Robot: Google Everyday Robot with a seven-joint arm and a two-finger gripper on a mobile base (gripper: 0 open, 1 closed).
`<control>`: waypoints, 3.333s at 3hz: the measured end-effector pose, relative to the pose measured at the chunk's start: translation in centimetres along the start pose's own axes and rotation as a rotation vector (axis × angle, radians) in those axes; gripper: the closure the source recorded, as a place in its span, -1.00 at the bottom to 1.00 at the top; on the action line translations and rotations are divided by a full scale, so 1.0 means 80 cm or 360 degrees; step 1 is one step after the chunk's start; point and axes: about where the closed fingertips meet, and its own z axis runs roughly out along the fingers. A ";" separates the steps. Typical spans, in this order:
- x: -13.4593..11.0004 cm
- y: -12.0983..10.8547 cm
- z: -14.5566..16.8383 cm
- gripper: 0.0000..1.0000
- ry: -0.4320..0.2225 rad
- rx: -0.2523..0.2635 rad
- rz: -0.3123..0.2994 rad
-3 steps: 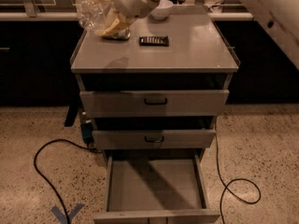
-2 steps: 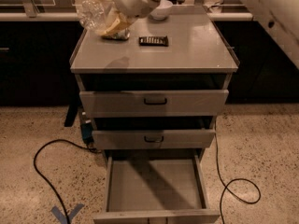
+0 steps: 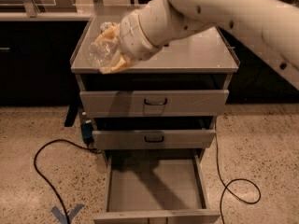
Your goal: Place water bottle into bottom drawer
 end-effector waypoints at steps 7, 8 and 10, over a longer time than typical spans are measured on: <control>0.123 0.366 0.187 1.00 0.0152 -0.0581 0.0966; 0.153 0.426 0.201 1.00 0.0122 -0.0611 0.1183; 0.157 0.431 0.205 1.00 0.0068 -0.0582 0.1201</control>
Offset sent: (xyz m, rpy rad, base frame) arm -0.0838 -0.0031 -0.1449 0.0121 0.2987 -0.0981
